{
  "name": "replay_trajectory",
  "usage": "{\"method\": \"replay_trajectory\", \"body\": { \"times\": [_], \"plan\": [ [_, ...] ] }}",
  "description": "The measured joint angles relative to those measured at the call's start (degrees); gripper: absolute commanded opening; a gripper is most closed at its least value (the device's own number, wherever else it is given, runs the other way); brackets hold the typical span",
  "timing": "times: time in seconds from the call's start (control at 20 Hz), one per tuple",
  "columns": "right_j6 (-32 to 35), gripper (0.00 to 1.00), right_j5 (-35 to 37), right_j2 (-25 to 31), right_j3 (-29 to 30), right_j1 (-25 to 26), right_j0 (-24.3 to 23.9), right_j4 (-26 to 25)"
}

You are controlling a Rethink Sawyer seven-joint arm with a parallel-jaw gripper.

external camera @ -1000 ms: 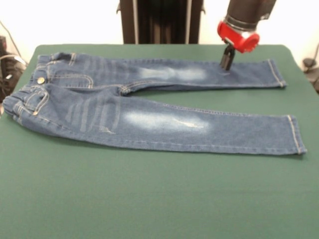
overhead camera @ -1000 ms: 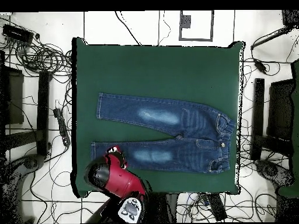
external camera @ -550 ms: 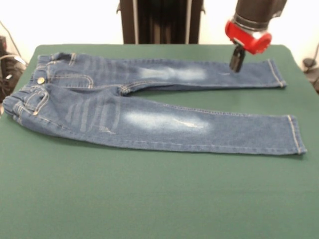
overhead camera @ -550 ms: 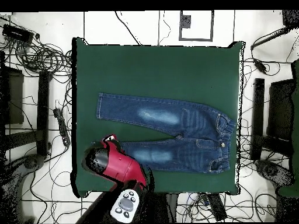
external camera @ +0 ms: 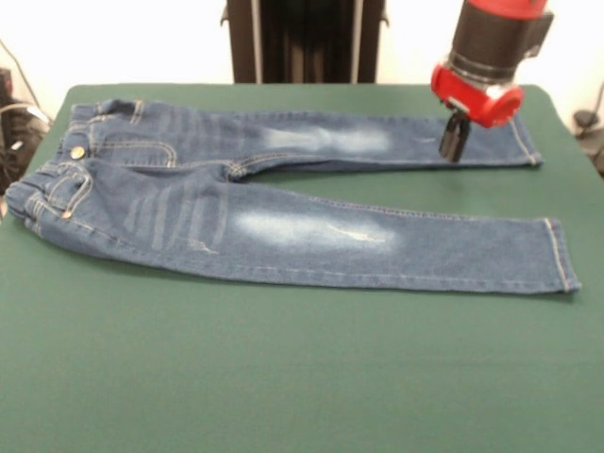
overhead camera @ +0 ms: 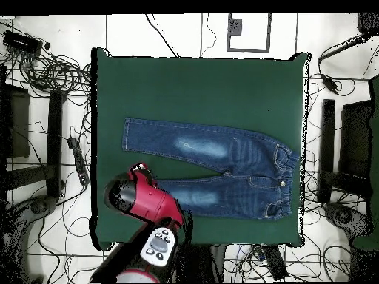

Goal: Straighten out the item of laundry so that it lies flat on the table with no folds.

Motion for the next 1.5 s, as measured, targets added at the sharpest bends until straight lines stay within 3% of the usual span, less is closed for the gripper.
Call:
{"method": "replay_trajectory", "body": {
  "times": [0.45, 0.9, 1.5],
  "plan": [
    [0.0, 0.00, -4.5, 2.3, 0.2, 3.6, -3.1, -0.8],
    [0.0, 0.00, -6.2, 3.5, 4.4, 0.3, -6.4, -5.4],
    [0.0, 0.00, -6.3, 3.3, 7.3, -4.4, -2.7, -5.6]
  ]
}}
